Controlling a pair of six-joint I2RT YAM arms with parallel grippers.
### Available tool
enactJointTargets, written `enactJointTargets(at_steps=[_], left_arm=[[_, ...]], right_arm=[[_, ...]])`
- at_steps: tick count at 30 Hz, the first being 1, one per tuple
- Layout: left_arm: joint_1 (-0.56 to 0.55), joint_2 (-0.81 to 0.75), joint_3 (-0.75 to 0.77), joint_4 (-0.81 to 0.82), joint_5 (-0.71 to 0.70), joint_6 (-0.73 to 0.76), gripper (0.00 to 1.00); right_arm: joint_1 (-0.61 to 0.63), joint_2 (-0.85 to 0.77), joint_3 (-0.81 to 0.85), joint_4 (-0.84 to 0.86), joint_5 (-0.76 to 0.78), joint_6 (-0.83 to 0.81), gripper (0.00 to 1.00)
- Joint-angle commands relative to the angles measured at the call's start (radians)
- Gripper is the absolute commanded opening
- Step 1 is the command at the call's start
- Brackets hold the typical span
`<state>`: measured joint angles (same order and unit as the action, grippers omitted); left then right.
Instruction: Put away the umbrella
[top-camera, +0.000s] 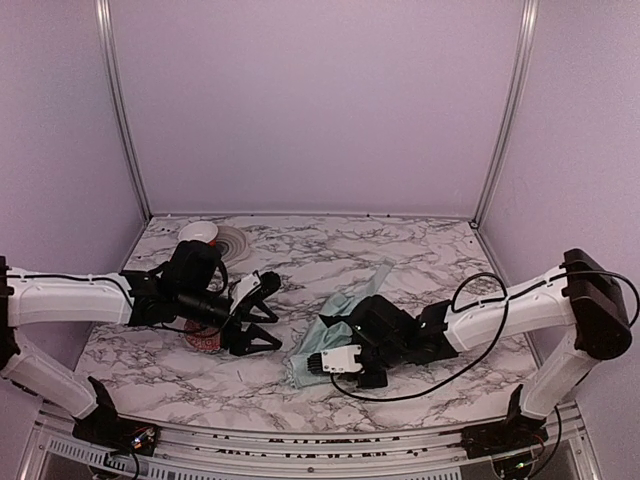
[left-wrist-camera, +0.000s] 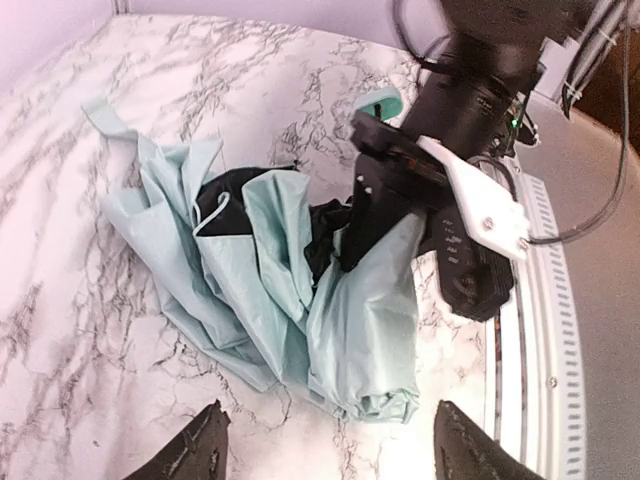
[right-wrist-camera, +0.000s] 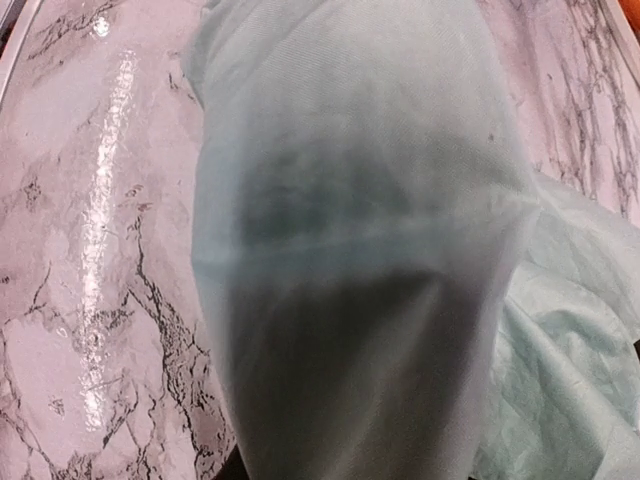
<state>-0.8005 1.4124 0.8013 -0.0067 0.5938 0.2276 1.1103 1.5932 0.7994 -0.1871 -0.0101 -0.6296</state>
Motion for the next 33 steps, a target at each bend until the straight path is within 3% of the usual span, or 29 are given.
enactJointTargets(at_steps=[1,5,13,23,29,33], left_arm=[[-0.109,-0.160,-0.157,0.237,-0.196,0.214,0.65],[-0.211,-0.169,-0.202,0.236,-0.360,0.343,0.60],[-0.354,0.003,-0.157,0.236,-0.565,0.479,0.82],[-0.382,0.179,-0.113,0.292,-0.730,0.551,0.86],[-0.382,0.270,-0.111,0.285,-0.753,0.532,0.80],[-0.383,0.324,-0.083,0.189,-0.739,0.530,0.62]], right_arm=[[-0.074,0.093,0.101,-0.258,-0.313,0.084,0.12],[-0.141,0.203,0.197,-0.368,-0.503,0.125,0.12],[-0.181,0.357,0.327,-0.484,-0.594,0.147,0.11],[-0.210,0.449,0.399,-0.573,-0.740,0.121,0.12],[-0.213,0.438,0.431,-0.563,-0.740,0.124,0.13],[-0.216,0.406,0.458,-0.549,-0.717,0.128,0.22]])
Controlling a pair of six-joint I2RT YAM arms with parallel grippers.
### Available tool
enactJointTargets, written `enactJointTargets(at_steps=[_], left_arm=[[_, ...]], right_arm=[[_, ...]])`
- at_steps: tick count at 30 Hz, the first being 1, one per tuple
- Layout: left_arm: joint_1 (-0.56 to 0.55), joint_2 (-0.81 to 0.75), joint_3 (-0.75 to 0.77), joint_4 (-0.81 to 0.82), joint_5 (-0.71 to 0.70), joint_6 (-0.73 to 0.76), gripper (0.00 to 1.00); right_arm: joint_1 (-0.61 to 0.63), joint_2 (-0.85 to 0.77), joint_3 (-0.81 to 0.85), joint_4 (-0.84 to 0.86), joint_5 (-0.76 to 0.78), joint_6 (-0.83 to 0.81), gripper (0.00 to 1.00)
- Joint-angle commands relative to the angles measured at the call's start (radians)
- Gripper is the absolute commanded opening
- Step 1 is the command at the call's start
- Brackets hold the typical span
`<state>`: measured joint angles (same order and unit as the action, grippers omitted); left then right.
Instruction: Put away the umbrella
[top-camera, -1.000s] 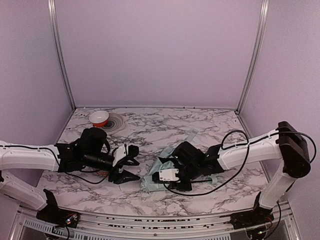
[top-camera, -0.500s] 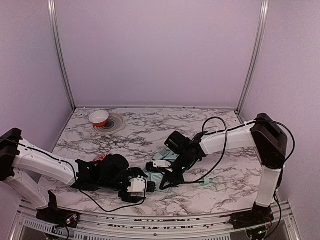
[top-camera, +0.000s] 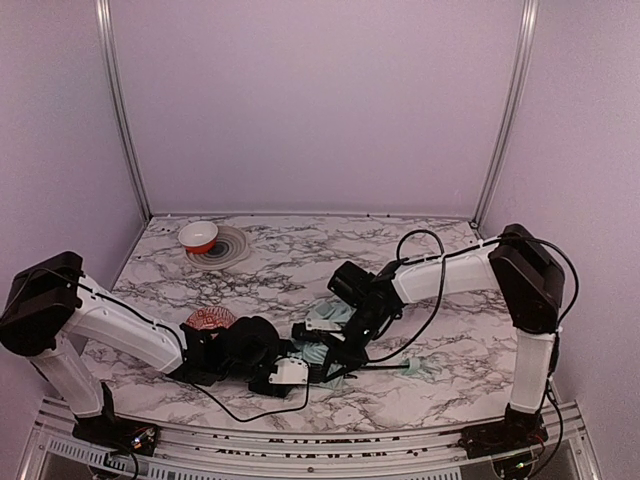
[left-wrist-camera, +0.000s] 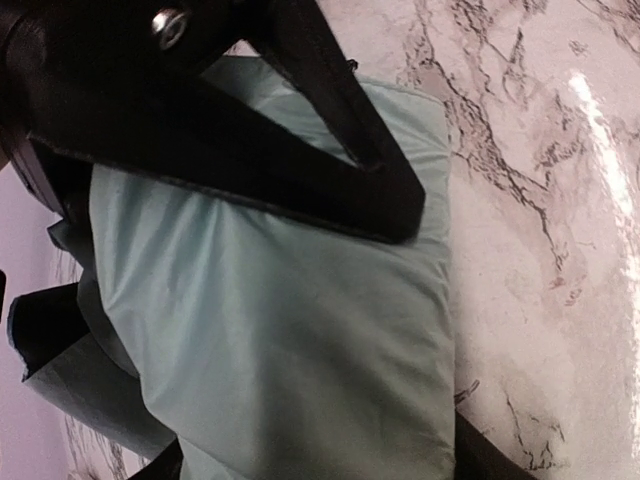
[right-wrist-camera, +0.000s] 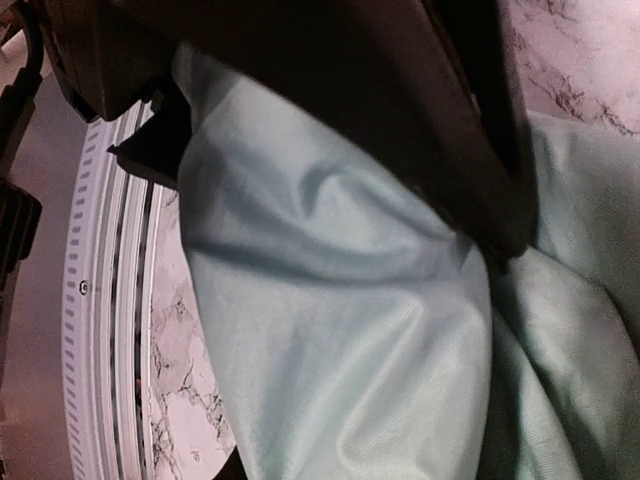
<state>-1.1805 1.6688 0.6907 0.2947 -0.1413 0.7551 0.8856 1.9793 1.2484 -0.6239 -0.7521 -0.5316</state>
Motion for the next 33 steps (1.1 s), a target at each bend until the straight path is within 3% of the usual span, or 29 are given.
enactJointTargets(at_steps=[1,4,6,9,13,15,18,21,24,30,33], left_arm=[[-0.002,0.078,0.037,-0.150,0.012,0.001,0.55],[-0.002,0.092,0.070,-0.230,0.045,-0.010,0.38],[-0.002,0.084,0.066,-0.243,0.061,-0.010,0.35],[-0.002,0.078,0.063,-0.261,0.081,-0.010,0.32],[-0.003,0.082,0.066,-0.278,0.090,-0.040,0.28],[-0.002,0.083,0.066,-0.280,0.093,-0.046,0.28],[-0.002,0.083,0.068,-0.279,0.102,-0.051,0.27],[-0.002,0.086,0.077,-0.280,0.104,-0.051,0.27],[-0.002,0.089,0.081,-0.284,0.100,-0.052,0.27],[-0.002,0.094,0.083,-0.287,0.104,-0.057,0.27],[-0.002,0.094,0.087,-0.287,0.108,-0.059,0.27]], right_arm=[[0.007,0.010,0.017,-0.104,0.035,0.039,0.27],[-0.014,-0.036,0.049,-0.070,0.068,0.084,0.44],[-0.036,-0.080,0.068,-0.046,0.073,0.110,0.55],[-0.107,-0.162,0.079,-0.006,0.054,0.148,0.62],[-0.211,-0.277,0.053,0.019,-0.117,0.183,0.64],[-0.276,-0.337,-0.014,0.117,-0.139,0.271,0.64],[-0.363,-0.380,-0.142,0.315,-0.010,0.533,0.65],[-0.411,-0.311,-0.145,0.303,0.102,0.701,0.62],[-0.413,-0.207,-0.090,0.255,0.141,0.745,0.63],[-0.339,-0.094,-0.067,0.339,0.058,0.741,0.72],[-0.295,-0.014,-0.021,0.349,0.034,0.722,0.70]])
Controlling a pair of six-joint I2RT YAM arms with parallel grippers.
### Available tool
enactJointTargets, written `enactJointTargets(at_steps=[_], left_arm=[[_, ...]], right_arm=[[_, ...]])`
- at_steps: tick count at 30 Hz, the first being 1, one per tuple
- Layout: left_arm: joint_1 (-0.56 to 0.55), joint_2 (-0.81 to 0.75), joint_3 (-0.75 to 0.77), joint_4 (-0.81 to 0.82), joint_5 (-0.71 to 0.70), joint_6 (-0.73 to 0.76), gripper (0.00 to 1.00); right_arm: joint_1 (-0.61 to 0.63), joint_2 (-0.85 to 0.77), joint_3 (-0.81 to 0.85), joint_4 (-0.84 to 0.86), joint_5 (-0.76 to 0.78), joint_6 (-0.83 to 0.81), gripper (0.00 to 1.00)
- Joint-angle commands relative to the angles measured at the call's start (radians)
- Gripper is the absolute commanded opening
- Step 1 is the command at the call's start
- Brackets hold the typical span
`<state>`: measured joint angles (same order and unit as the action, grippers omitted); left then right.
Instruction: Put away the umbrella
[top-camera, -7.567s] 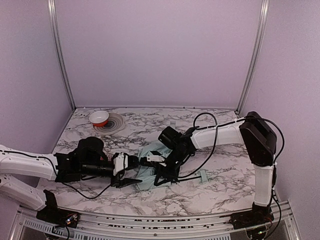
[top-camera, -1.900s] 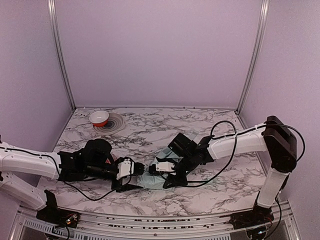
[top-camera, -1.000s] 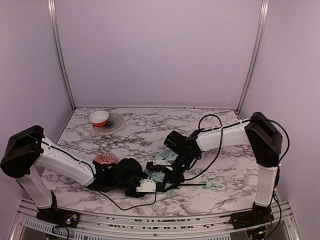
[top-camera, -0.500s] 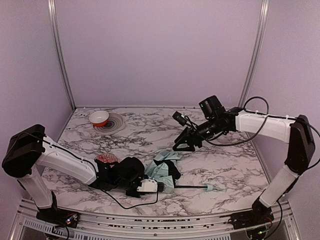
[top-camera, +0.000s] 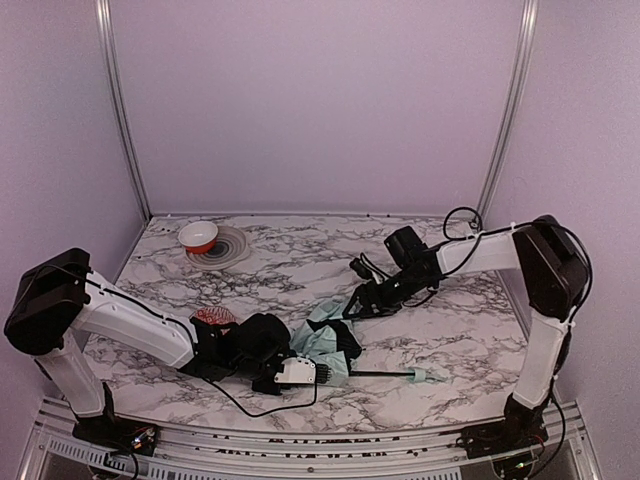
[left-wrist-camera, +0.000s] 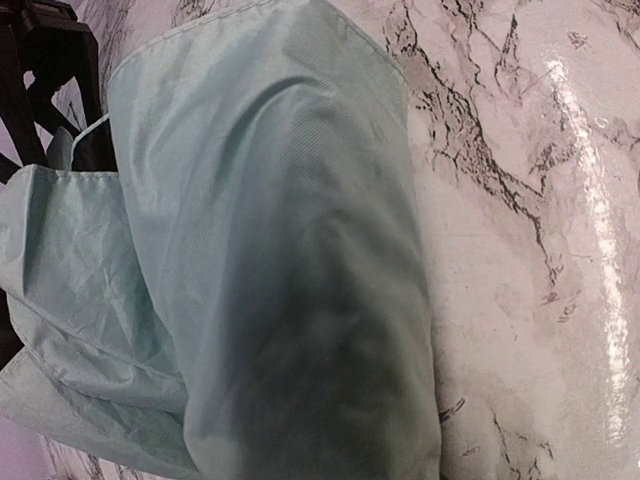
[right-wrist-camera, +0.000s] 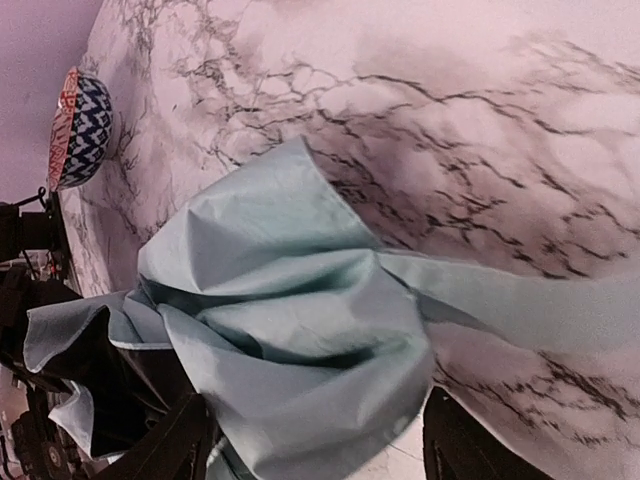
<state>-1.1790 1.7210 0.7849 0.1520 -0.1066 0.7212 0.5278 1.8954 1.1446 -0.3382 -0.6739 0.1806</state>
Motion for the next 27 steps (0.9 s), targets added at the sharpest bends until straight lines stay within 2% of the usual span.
enactJointTargets(at_steps=[1,4,8,10,14,20,27], left_arm=[[-0.004,0.040,-0.006,-0.144,0.071,-0.026,0.26],[-0.004,0.032,-0.003,-0.146,0.068,-0.032,0.22],[-0.004,0.028,0.007,-0.158,0.093,-0.050,0.09],[-0.004,0.024,0.028,-0.184,0.135,-0.063,0.00],[-0.005,0.000,0.077,-0.246,0.261,-0.078,0.00],[-0.011,-0.006,0.141,-0.387,0.418,-0.090,0.00],[-0.011,0.081,0.156,-0.410,0.436,-0.134,0.00]], right_arm=[[0.070,0.093,0.092,0.081,-0.063,0.015,0.65],[0.079,0.152,0.128,0.089,-0.137,0.028,0.42],[0.084,0.178,0.186,0.128,-0.224,0.042,0.01],[0.078,0.178,0.241,0.164,-0.216,0.064,0.00],[0.051,0.188,0.343,0.282,-0.146,0.145,0.00],[0.019,0.236,0.477,0.312,-0.029,0.150,0.00],[0.044,0.241,0.356,0.356,-0.032,0.148,0.00]])
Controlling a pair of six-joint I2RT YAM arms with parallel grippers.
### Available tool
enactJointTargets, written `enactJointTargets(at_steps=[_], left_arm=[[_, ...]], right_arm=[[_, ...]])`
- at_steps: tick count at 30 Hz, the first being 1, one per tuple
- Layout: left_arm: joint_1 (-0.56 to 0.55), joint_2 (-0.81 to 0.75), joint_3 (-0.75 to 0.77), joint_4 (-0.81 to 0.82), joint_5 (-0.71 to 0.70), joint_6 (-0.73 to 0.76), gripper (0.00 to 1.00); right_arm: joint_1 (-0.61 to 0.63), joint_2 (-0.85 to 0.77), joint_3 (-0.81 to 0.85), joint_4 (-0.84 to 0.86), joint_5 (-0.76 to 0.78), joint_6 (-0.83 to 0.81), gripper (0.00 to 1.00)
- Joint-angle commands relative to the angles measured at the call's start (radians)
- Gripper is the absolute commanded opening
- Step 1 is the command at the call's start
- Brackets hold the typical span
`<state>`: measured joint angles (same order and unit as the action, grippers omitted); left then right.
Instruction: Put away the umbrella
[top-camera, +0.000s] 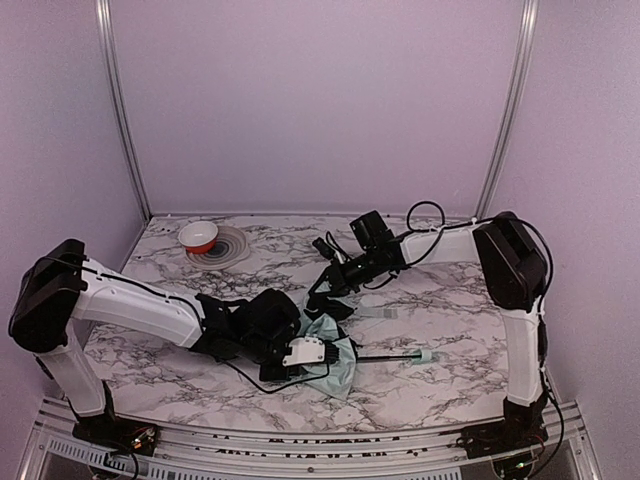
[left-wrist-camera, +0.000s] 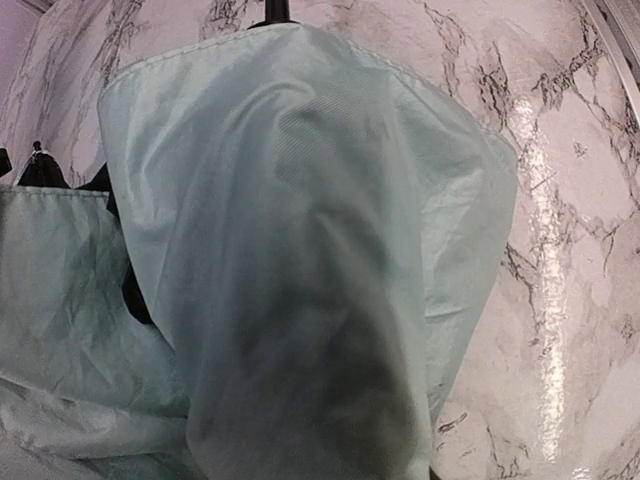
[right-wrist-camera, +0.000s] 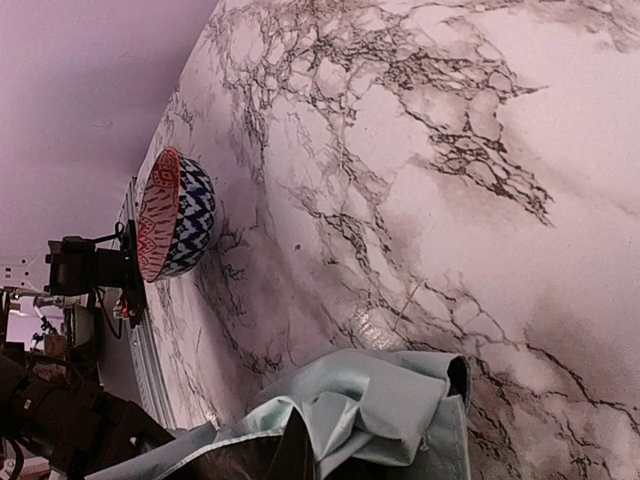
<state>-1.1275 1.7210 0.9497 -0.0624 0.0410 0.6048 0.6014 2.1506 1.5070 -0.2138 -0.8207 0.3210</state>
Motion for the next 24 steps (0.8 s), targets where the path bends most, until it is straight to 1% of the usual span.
enactJointTargets(at_steps=[1,4,5,8,10,11,13,15,17,19,22,24], left_arm=[[-0.063,0.100,0.002,-0.208,0.289,-0.024,0.00],[-0.063,0.154,0.041,-0.260,0.304,-0.030,0.00],[-0.062,0.174,0.057,-0.282,0.311,-0.031,0.00],[-0.059,0.237,0.112,-0.371,0.327,-0.040,0.00],[-0.054,0.266,0.132,-0.403,0.331,-0.053,0.00],[-0.051,0.272,0.134,-0.404,0.324,-0.068,0.00],[-0.041,0.271,0.135,-0.398,0.297,-0.097,0.00],[-0.026,0.250,0.131,-0.364,0.248,-0.135,0.00],[-0.008,0.216,0.122,-0.303,0.185,-0.165,0.00],[0.013,0.174,0.120,-0.261,0.136,-0.189,0.00],[0.047,0.102,0.123,-0.221,0.095,-0.200,0.00],[0.063,0.064,0.125,-0.220,0.081,-0.174,0.00]], right_arm=[[-0.024,-0.015,-0.027,0.236,0.114,0.008,0.00],[-0.014,-0.017,-0.070,0.243,0.102,0.006,0.00],[-0.014,-0.015,-0.076,0.235,0.098,0.001,0.03],[-0.024,-0.034,-0.058,0.138,0.137,-0.067,0.26],[-0.047,-0.074,-0.058,0.105,0.158,-0.095,0.39],[-0.066,-0.099,-0.064,0.099,0.159,-0.096,0.43],[-0.099,-0.155,-0.079,0.085,0.168,-0.111,0.48],[-0.117,-0.209,-0.091,0.024,0.201,-0.168,0.54],[-0.118,-0.263,-0.098,-0.059,0.242,-0.263,0.57],[-0.119,-0.328,-0.128,-0.110,0.250,-0.334,0.59],[-0.119,-0.407,-0.179,-0.182,0.184,-0.443,0.59],[-0.115,-0.441,-0.191,-0.286,0.134,-0.528,0.59]])
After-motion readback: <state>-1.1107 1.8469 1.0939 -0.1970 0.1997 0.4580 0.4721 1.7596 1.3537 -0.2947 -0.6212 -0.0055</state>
